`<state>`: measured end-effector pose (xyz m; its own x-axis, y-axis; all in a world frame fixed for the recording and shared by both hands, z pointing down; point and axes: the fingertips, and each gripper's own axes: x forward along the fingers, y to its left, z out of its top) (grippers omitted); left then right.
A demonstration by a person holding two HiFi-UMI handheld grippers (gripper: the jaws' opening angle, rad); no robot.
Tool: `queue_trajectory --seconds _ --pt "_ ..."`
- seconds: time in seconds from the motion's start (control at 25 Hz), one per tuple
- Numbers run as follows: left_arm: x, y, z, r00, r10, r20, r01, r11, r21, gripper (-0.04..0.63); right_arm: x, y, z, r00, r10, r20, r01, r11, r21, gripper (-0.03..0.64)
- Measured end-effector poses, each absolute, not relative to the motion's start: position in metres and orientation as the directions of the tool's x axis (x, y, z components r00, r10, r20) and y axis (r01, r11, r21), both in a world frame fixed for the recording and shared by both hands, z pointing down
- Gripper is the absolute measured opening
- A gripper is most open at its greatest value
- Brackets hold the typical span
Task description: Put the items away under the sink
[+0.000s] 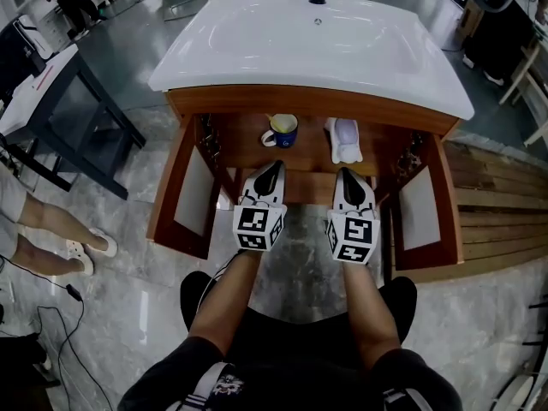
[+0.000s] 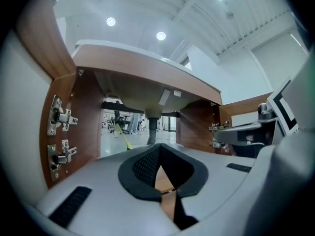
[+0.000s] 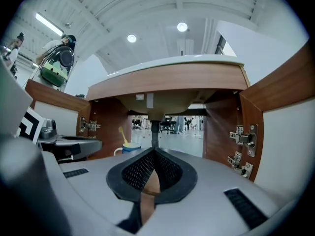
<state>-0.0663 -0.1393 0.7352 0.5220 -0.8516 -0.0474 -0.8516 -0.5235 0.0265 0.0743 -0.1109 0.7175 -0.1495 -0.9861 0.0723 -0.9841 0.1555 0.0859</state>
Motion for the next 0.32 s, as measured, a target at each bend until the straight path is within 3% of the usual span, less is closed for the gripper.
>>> queue_trajectory --seconds 0.32 --pt "-0.066 -0.110 0.610 0.518 -0.853 -0.070 -0.853 -0.521 0.040 0.003 0.060 -0.088 0.586 -0.199 -0.980 -0.025 -0.974 0.196 0.110 0.023"
